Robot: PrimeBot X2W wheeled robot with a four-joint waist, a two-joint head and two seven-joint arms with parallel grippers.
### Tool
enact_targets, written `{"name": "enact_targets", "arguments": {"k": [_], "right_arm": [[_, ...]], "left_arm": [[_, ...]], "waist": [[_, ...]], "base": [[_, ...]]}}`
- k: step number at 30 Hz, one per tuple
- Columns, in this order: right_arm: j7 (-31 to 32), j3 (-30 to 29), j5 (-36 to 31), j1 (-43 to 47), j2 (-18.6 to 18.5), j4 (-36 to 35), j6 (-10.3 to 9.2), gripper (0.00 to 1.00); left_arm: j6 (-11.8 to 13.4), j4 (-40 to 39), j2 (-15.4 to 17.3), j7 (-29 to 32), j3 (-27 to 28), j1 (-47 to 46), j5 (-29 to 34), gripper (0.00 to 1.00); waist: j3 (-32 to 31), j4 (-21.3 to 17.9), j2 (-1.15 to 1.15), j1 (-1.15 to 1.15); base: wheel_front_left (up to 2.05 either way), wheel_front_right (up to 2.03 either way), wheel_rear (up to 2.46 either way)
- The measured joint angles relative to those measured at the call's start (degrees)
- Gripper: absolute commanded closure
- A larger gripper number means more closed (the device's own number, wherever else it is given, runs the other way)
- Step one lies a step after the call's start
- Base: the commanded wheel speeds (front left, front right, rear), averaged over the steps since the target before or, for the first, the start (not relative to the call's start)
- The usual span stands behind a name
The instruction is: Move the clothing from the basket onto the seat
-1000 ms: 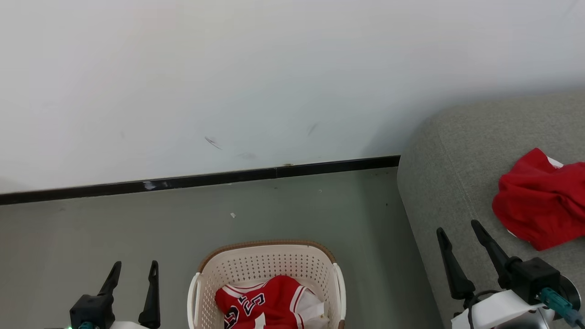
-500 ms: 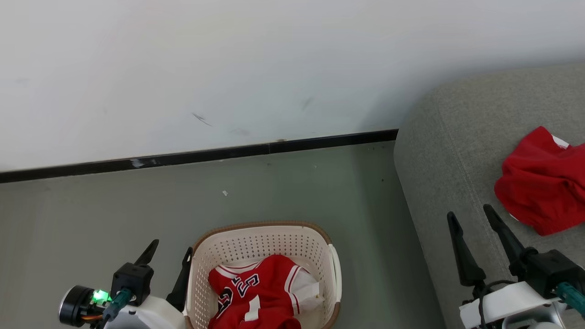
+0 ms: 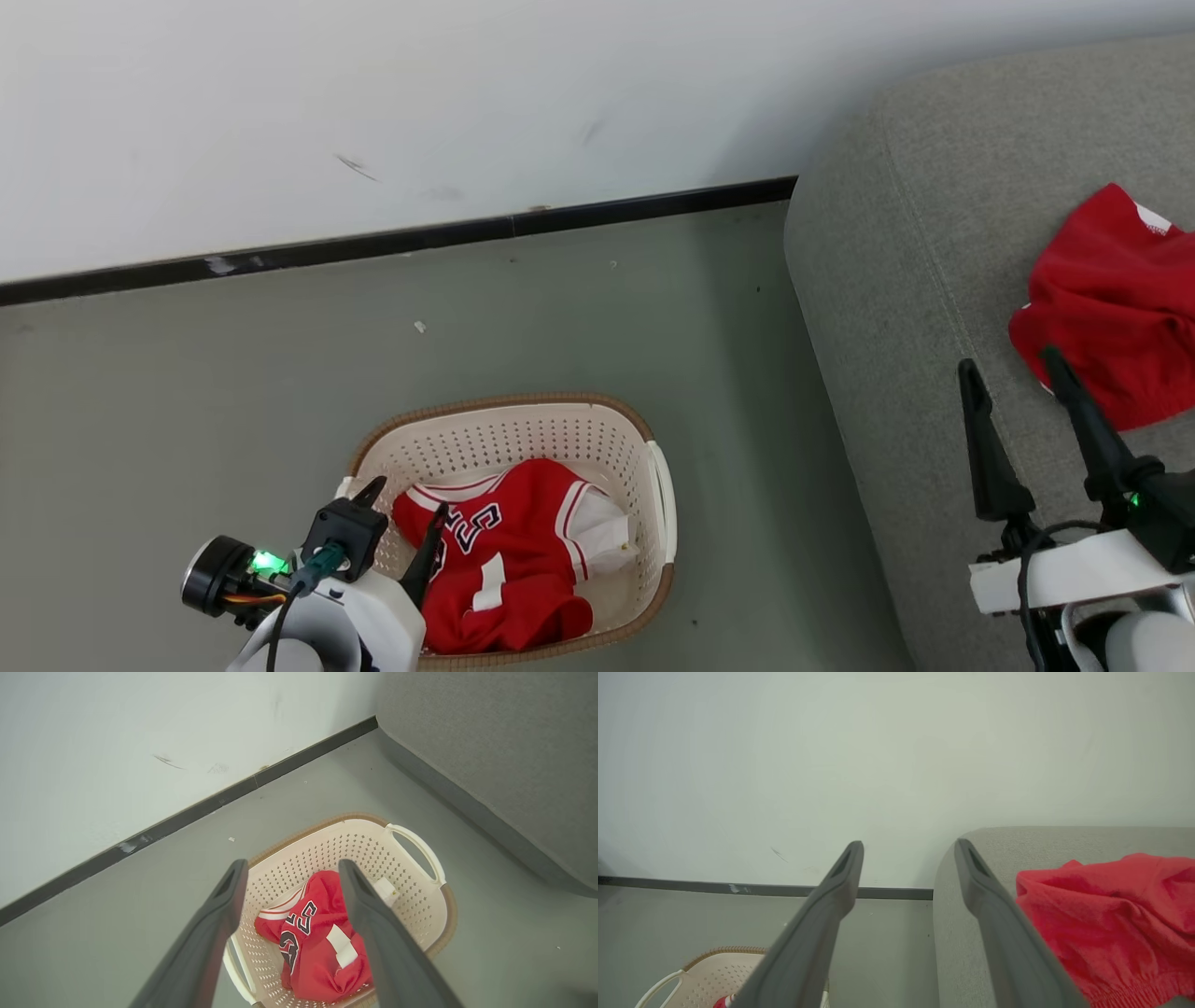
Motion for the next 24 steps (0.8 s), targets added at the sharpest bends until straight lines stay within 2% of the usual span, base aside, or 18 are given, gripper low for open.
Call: {"name": "enact_targets", "arguments": {"k": [9,24], "right_arm": [[0.0,0.3,-0.4,-4.3,0.0,-2.2,0.0,0.0],[0.0,2.3,0.9,-13.7,0.0,-3.5,0.0,0.0]], "left_arm": [[-1.0,3.6,-1.5,0.5,-1.6,-3.8,1.8,0.0],[-3.3,8.3,-1.7,0.9,-5.6,-9.7,6.0,0.0]], "waist": [[5.8,-1.9,0.0,0.0],[16.2,-5.1,0.0,0.0]], "base": [[0.0,0.0,0.0],[0.0,0.0,0.0]]}}
